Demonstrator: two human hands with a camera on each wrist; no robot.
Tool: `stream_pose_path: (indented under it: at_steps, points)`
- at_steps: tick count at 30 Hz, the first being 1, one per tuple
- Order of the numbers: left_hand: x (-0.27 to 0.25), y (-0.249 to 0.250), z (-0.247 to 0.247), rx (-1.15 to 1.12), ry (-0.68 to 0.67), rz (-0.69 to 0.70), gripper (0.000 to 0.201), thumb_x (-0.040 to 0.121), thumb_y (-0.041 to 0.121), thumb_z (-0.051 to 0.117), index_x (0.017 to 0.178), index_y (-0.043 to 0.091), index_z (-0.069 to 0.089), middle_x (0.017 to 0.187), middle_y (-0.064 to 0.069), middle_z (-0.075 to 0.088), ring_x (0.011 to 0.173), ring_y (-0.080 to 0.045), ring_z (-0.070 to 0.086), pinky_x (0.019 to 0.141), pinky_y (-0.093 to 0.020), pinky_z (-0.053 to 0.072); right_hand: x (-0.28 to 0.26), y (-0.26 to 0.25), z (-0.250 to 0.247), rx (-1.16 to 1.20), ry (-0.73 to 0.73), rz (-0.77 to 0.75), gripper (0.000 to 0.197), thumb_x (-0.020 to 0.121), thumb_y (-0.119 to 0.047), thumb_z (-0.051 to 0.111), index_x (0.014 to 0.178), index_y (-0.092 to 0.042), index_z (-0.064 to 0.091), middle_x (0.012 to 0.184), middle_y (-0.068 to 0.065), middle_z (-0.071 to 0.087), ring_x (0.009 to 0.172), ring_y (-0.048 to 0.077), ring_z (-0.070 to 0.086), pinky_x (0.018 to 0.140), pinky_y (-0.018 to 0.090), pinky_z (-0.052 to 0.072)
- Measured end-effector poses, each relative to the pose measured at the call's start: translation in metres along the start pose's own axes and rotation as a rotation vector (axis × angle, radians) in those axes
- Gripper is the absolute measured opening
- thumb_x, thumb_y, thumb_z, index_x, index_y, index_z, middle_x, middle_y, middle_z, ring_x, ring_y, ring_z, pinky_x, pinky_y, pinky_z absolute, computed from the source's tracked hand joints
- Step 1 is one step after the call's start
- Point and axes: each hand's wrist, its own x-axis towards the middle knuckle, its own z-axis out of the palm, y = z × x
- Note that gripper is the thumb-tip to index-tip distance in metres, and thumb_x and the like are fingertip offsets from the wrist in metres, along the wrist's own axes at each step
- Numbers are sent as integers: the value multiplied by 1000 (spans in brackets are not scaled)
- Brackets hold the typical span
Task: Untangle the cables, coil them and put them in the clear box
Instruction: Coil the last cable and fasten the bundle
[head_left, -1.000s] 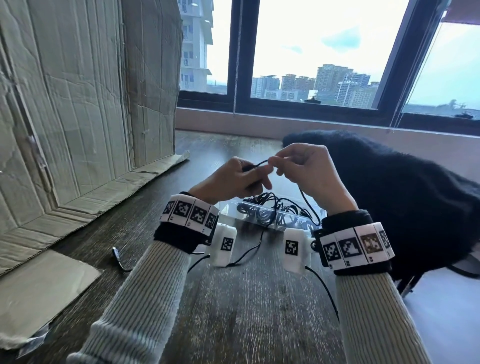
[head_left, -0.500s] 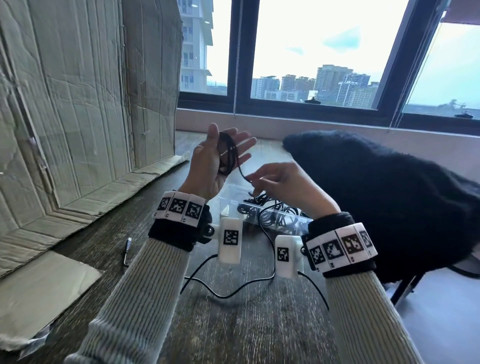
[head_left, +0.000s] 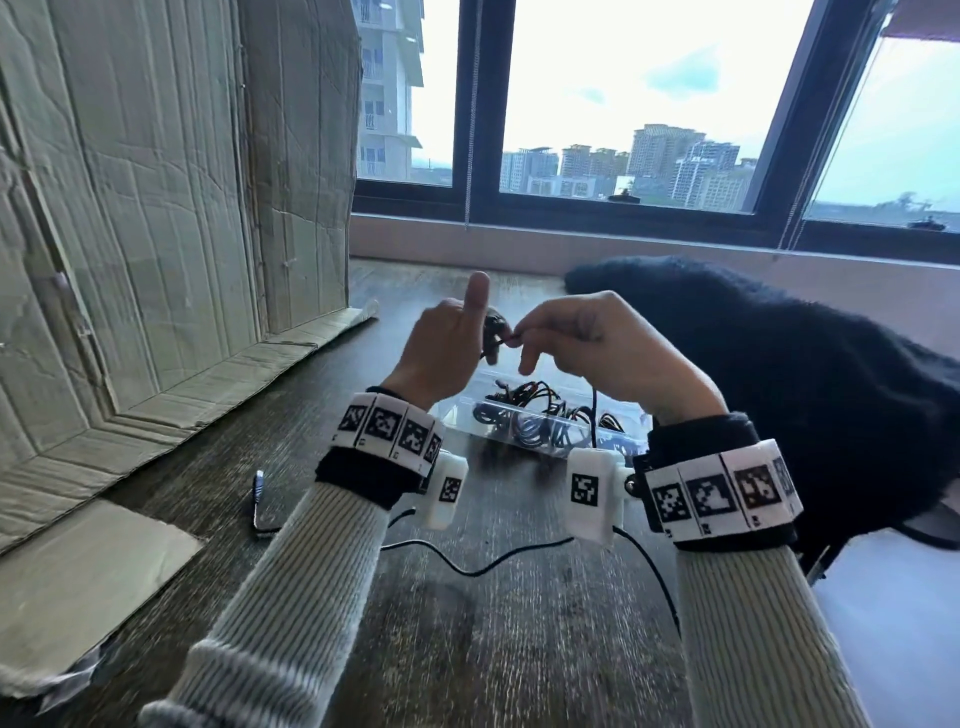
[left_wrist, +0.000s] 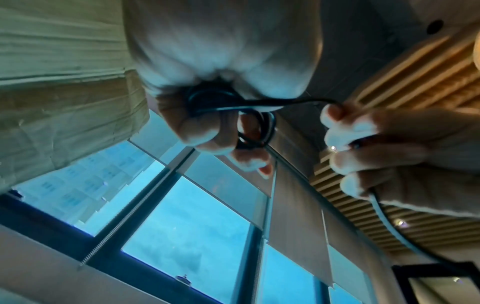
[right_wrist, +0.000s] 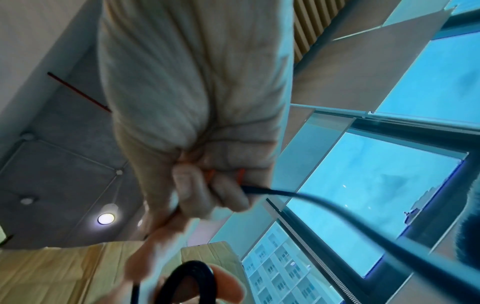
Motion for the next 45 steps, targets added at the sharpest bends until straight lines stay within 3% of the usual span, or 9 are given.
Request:
stream_pose_path:
  at_steps: [4,7,10,22,26,30,35,39,45]
  points:
    - [-6,12,6,-189,-228,-14,90,81,79,18,70,11,75,54,-1,67,44,2,51,53,-15,37,7,17,-2,23,269,-9,8,84,-13,71,88,-13,78,67,-6,69,57,-3,55,62,10,41]
    - [-7,17,6,-250,-293,-18,42,90,44,58,74,7,72,58,-6,65,42,0,46,45,-10,34,11,27,-5,45,453,23,7,75,-27,80,77,-20,77,63,-8,68,60,3,57,66,24,48]
    - [-6,19,2,-408,-227,-94,32,97,26,52,73,8,65,56,-2,65,41,-8,46,39,-17,34,11,35,-6,3,489,77,14,82,-35,73,77,-22,77,58,-6,63,56,5,51,62,27,44]
    - [8,9,-19,-990,242,-249,45,103,36,31,105,1,60,104,-14,71,96,-31,70,80,-43,57,14,26,22,-39,140,211,13,94,-20,59,98,-13,68,61,-6,58,44,4,41,46,20,41]
    - [9,8,-20,-1087,338,-254,41,102,39,31,88,12,58,66,3,62,61,-15,67,59,-39,59,9,11,32,-22,-115,202,29,93,-10,60,120,-15,65,64,-2,61,42,-6,48,46,3,34]
    - [10,-2,-18,-683,434,-158,39,102,37,35,79,18,59,60,7,52,41,-1,39,37,-18,31,3,-1,26,-80,-234,186,20,94,-13,59,103,-1,71,77,9,70,54,-1,54,54,4,38]
    - [4,-3,-2,154,64,14,80,91,69,13,72,16,70,56,11,58,44,4,49,53,-15,32,7,-2,23,-157,-111,74,16,91,-6,61,99,-4,74,79,10,72,60,10,63,62,24,52]
    - [-4,4,3,-52,-167,-50,88,93,58,-4,50,22,64,37,7,49,37,-1,41,49,-16,31,11,15,15,-232,94,10,10,82,-13,72,87,-19,79,78,3,67,60,9,54,63,26,43]
    - [-7,8,-2,-216,-461,-121,49,89,43,58,83,-4,72,63,-7,69,40,-2,46,42,-12,34,13,23,11,84,376,107,19,62,-10,88,68,-13,70,64,0,65,45,8,51,49,19,43]
